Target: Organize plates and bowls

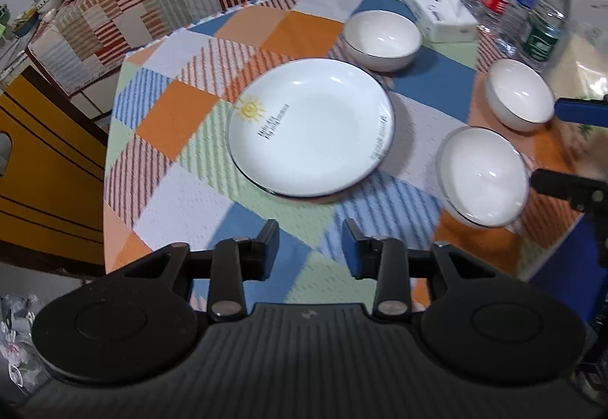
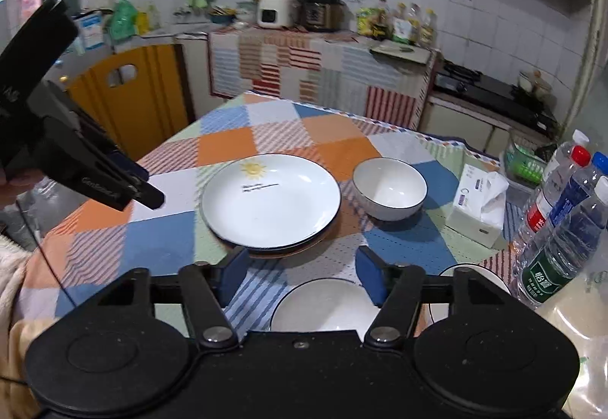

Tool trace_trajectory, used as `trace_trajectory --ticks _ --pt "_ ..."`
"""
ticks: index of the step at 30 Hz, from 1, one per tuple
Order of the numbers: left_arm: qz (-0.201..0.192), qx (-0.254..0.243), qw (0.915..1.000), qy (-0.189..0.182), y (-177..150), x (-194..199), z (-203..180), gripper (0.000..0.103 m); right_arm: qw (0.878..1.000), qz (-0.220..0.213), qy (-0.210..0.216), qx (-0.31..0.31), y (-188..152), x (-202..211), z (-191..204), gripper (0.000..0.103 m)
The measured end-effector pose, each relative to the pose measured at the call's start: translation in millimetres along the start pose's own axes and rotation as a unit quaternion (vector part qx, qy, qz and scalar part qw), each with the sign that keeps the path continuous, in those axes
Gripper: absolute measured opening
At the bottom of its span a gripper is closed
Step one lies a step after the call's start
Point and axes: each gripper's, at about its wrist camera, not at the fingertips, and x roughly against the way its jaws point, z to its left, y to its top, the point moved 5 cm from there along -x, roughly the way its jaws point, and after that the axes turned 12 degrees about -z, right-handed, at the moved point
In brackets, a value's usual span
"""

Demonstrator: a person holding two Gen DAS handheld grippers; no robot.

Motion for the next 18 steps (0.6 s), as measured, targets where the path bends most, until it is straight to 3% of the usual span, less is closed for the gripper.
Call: trace_trajectory --ticks 3,5,7,11,18 --pt "0.003 0.015 0.9998 -0.014 -5.8 3.7 -14.1 0.046 1.000 -0.008 -0.002 0.005 -12.3 9.6 -1.7 0.074" --pt "0.004 0.035 0.9992 -0.021 -9.2 0.6 -23.4 0.055 1.000 -0.007 -0.007 -0.006 -25.5 12.0 -5.6 0.087" --pt "0.007 0.046 0.9983 -0.034 -12.9 -5.8 -34.1 0.056 1.000 -0.010 0.001 -0.024 -42.4 11.9 -8.9 0.092" --pt "-0.013 0.049 0.9978 -0.042 -18.1 -17.7 -53.5 0.065 1.000 -0.007 0.015 -0.022 -73.2 5.6 -7.6 0.095" --pt "-0.055 0.067 0.9938 -0.070 -23.5 -45.8 -83.9 0.066 0.998 0.055 -0.015 -0.028 -121.4 -31.7 -17.1 0.096"
